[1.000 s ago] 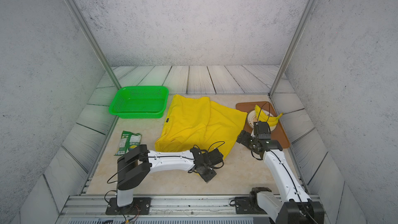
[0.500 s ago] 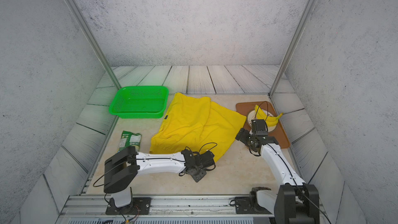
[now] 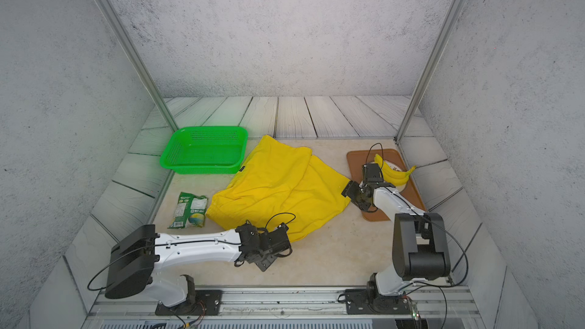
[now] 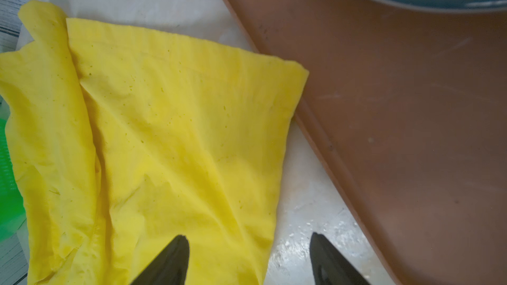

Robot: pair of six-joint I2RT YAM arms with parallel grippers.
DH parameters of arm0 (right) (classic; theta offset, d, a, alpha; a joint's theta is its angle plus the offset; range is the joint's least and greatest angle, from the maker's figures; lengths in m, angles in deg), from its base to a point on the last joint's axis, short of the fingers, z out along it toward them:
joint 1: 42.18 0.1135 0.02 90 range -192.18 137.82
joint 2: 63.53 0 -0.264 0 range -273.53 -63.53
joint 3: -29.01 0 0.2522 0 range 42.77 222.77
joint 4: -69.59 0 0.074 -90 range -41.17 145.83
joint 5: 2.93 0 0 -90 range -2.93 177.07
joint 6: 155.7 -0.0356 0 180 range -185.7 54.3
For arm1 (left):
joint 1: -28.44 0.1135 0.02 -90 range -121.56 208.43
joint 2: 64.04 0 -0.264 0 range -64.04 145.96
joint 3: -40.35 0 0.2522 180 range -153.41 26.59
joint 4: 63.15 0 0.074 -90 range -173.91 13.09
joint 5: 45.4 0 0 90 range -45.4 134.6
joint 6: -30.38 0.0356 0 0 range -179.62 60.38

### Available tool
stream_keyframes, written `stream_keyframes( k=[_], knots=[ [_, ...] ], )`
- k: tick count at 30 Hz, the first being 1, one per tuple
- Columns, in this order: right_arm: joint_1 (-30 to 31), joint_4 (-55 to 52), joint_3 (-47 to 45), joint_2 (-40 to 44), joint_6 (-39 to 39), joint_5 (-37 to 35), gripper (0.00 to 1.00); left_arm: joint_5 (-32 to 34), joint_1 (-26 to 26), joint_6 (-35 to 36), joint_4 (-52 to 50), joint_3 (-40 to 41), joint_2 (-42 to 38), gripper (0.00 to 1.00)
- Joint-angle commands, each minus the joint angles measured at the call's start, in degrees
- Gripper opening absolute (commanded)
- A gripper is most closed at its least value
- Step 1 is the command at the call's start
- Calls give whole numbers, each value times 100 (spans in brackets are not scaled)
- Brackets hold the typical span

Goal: Roll up the shorts
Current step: Fold the shorts at the center of the board.

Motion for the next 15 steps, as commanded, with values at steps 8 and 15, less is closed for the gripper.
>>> stream_keyframes(
  k=[8, 15],
  knots=[
    [-3, 676, 136, -711, -387, 249, 73, 386, 86, -264, -380, 127, -551, 0],
    [-71, 886, 382, -826, -444, -58, 35, 481, 102, -325, -594, 75, -812, 0]
  ],
)
